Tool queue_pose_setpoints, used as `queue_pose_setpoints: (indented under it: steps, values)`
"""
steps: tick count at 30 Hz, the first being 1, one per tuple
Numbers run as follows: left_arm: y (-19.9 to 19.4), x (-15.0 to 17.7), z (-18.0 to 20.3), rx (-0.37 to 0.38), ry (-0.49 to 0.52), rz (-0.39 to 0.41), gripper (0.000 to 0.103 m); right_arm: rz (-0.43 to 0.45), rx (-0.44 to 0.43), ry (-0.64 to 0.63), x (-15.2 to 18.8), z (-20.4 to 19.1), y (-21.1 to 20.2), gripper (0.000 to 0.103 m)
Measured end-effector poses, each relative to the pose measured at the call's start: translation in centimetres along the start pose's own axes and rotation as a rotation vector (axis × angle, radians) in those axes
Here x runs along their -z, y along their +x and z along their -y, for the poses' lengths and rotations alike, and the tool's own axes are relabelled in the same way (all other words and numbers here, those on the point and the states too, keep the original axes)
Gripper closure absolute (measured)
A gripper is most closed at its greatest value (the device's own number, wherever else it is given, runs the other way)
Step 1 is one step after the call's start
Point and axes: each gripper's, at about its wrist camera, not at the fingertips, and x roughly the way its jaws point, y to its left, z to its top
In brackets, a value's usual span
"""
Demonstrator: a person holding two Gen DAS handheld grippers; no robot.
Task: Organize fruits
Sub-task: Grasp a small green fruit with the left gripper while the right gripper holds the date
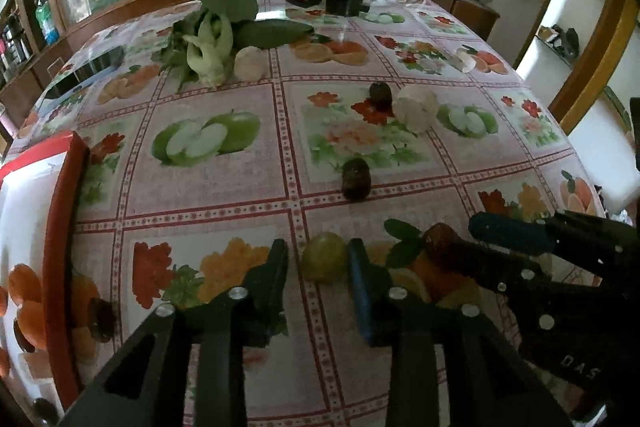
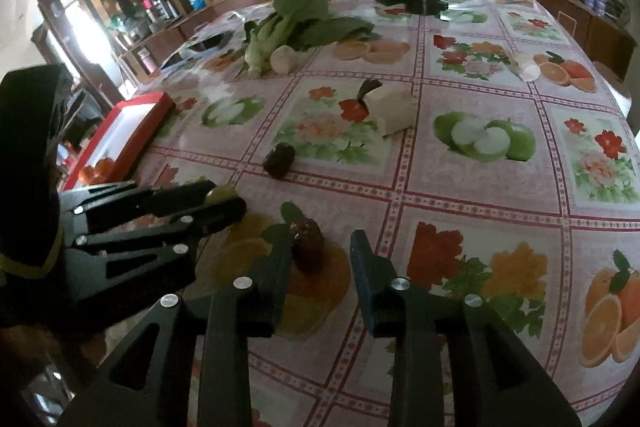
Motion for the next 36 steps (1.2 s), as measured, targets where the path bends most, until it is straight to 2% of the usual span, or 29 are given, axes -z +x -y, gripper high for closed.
queue_pose_setpoints:
  steps: [2,7,9,11,12,13,15,17,21,27,36]
  values:
    - [0.0,0.1,0.1,0.002,0.02,0.003,0.065,-0.01,-0.008,-0.024,0.0,-0.3,0.2,0.073]
    - [0.1,0.1,0.6,0.012,0.064,0.002,0.052,-0.023,0.02,-0.111,0.0,-1.2,1.1,0.074]
    - [0.2,0.1,0.7,0.004,0.071,0.008,0.052,-0.018,0.051,-0.13,-0.1,-1.3,1.4,0.083]
    - [0.3,0.1,0.8,-0.018,0.082,0.018,0.055,-0.009,0.071,-0.14,-0.1,-1.4,1.5,0.083]
    - [0.3,0.1,0.8,-0.036,0.089,0.023,0.061,-0.007,0.072,-0.134,-0.2,-1.3,1.5,0.083]
    - [0.3,0.0,0.8,-0.031,0.092,0.03,0.067,-0.005,0.071,-0.128,-0.2,-1.3,1.5,0.083]
    - [0.1,-0.1,0.4,0.023,0.056,0.028,0.079,0.001,0.074,-0.103,-0.2,-0.9,1.4,0.083]
    - [0.1,-0.2,0.2,0.022,0.03,0.023,0.079,0.003,0.075,-0.083,-0.1,-0.7,1.2,0.083]
    - [-0.4,0.6,0.5,-0.014,0.049,0.028,0.079,0.014,0.075,-0.056,0.3,-0.4,0.4,0.083]
    - [-1.7,2.3,0.1,0.021,0.004,0.009,0.079,0.027,0.061,-0.002,1.4,-0.2,-1.2,0.083]
    - [-4.4,5.1,-1.1,0.058,-0.065,0.015,0.079,0.006,0.085,0.004,3.8,-1.9,-2.2,0.083]
